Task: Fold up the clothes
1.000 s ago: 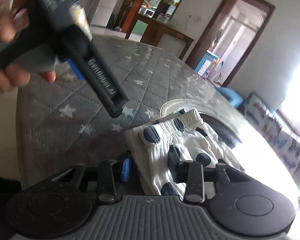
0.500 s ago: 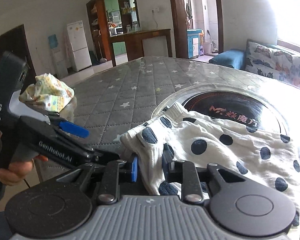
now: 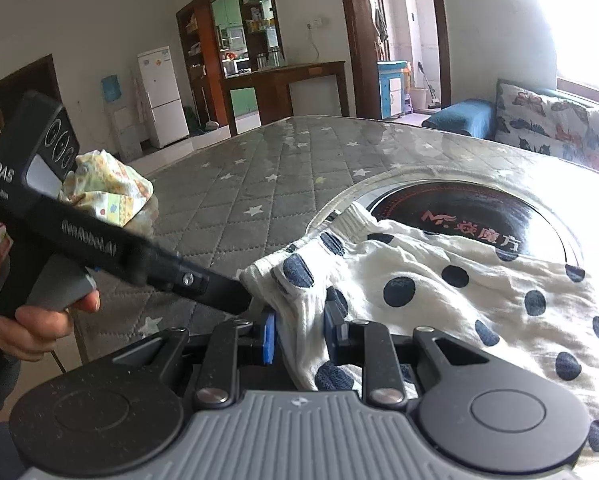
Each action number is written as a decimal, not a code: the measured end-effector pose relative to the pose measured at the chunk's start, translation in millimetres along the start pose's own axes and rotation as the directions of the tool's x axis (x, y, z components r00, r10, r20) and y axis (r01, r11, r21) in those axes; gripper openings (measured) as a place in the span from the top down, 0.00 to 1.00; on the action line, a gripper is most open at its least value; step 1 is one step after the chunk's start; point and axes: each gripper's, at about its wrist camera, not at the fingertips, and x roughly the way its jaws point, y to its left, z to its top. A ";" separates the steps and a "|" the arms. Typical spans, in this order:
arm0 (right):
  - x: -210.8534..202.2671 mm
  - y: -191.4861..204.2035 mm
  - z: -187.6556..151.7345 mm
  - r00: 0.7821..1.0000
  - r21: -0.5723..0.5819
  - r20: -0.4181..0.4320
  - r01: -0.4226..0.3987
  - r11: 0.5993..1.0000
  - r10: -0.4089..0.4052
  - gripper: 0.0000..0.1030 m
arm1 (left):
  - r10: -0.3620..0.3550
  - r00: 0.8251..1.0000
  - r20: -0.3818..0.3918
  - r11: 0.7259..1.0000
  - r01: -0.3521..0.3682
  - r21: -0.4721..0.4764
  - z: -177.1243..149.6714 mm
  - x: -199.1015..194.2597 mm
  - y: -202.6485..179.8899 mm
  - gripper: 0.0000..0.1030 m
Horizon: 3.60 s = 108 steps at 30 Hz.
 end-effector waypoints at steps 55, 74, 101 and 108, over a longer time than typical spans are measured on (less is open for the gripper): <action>55.0 96.1 -54.9 0.915 -0.658 0.198 0.390 0.644 -0.352 0.66 | -0.157 0.985 -0.068 0.986 0.152 -0.075 31.2 24.3 -10.8 0.63; 13.3 62.9 -31.3 0.936 -0.414 0.232 0.340 0.844 -0.263 0.73 | -0.249 0.967 0.050 0.943 0.254 -0.217 25.8 20.2 3.3 0.10; 5.3 67.3 -41.5 0.932 -0.464 0.270 0.346 0.816 -0.242 0.73 | -0.277 0.961 0.004 0.876 0.254 -0.410 25.3 65.6 17.1 0.17; 1.6 66.3 -43.1 0.940 -0.457 0.256 0.323 0.829 -0.225 0.72 | -0.237 0.971 -0.005 0.895 0.216 -0.390 19.3 62.2 16.2 0.54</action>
